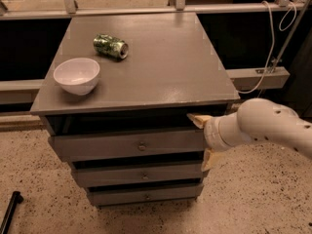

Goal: Open top drawer

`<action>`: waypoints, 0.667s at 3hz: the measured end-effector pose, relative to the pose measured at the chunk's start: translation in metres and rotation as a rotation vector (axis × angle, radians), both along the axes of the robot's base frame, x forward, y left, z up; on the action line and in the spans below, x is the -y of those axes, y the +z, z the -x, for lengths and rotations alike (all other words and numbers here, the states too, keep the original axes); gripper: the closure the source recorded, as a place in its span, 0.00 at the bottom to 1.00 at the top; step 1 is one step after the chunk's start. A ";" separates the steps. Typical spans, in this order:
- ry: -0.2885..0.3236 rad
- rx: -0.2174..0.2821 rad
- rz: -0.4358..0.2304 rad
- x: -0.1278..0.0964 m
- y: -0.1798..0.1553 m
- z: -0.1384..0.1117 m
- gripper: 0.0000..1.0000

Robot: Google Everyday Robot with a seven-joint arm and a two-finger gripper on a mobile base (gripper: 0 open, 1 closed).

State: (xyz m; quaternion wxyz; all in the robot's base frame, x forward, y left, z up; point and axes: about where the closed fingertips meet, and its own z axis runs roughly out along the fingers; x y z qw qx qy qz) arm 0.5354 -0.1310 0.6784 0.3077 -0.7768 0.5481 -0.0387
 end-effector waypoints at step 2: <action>-0.053 -0.026 0.020 -0.016 -0.017 -0.032 0.00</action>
Offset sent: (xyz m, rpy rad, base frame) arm 0.0506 0.0239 -0.0269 -0.0257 0.0523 -0.0845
